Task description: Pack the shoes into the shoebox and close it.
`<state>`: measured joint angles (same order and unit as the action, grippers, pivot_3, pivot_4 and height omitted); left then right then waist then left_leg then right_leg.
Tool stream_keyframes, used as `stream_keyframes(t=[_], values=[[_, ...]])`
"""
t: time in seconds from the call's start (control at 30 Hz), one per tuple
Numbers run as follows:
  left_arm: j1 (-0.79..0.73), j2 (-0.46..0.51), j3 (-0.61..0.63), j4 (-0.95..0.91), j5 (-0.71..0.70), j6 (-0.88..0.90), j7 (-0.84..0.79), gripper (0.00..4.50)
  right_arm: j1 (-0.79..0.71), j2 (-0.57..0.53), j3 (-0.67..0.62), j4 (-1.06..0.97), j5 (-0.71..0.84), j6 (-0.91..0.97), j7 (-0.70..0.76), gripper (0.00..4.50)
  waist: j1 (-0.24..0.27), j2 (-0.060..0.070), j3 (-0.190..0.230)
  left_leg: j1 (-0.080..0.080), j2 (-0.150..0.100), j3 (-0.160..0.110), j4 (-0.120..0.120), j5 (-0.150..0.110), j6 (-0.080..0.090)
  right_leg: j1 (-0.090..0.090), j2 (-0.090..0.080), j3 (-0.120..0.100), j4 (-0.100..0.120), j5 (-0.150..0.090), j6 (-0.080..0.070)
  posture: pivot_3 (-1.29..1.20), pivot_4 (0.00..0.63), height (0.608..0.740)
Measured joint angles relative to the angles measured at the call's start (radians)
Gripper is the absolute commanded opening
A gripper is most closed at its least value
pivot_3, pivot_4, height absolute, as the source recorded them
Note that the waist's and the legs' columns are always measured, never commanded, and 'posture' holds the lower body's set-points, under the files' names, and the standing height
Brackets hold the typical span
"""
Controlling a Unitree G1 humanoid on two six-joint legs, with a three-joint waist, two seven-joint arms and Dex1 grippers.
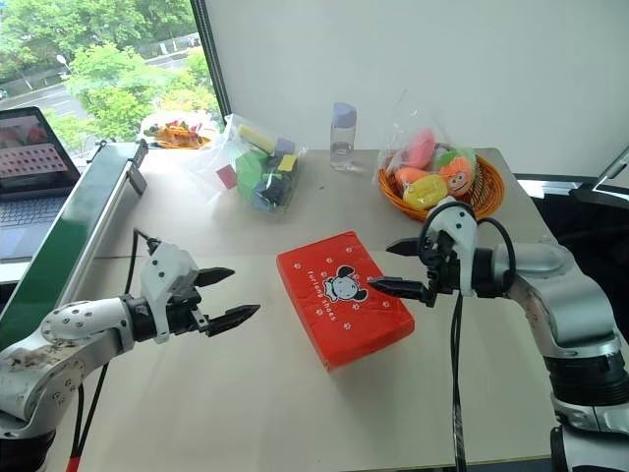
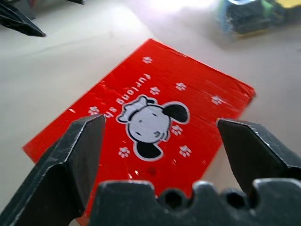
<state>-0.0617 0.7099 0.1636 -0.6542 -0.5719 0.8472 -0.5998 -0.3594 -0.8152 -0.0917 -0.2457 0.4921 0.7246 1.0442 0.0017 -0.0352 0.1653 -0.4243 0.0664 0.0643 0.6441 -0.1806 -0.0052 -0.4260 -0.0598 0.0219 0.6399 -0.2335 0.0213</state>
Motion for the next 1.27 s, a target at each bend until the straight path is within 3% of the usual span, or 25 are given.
stream_keyframes(t=[0.13,0.57,0.83,1.27], values=[[0.142,-0.071,0.016,0.002,0.056,-0.074,0.053,4.5,0.107,0.066,-0.024,0.073,-0.044,-0.094,-0.083,4.48,-0.004,0.0,0.0,0.0,0.0,0.0,0.0,0.0,0.0,0.0,0.0,0.001,0.0,-0.001,-0.001,0.0,0.15,0.74],[0.347,-0.23,0.007,0.106,0.295,-0.466,0.149,4.5,0.2,0.168,-0.13,0.244,-0.066,-0.275,-0.175,4.48,-0.004,0.0,0.0,0.001,0.0,0.001,0.0,0.0,0.0,0.0,0.0,0.002,0.0,-0.002,-0.004,0.0,0.15,0.74],[0.372,-0.307,-0.011,0.145,0.331,-0.551,0.177,4.5,0.262,0.249,-0.128,0.233,-0.061,-0.359,-0.209,4.48,-0.005,0.0,0.0,0.002,0.0,0.001,0.001,0.0,0.0,0.001,0.0,0.002,0.0,-0.002,-0.004,0.0,0.15,0.74],[0.368,-0.345,-0.027,0.2,0.38,-0.61,0.207,4.5,0.316,0.292,-0.124,0.202,-0.074,-0.419,-0.251,4.48,-0.007,0.0,0.0,0.002,0.001,0.001,0.001,0.0,0.0,0.001,0.0,0.002,0.0,-0.002,-0.004,0.0,0.15,0.74]])
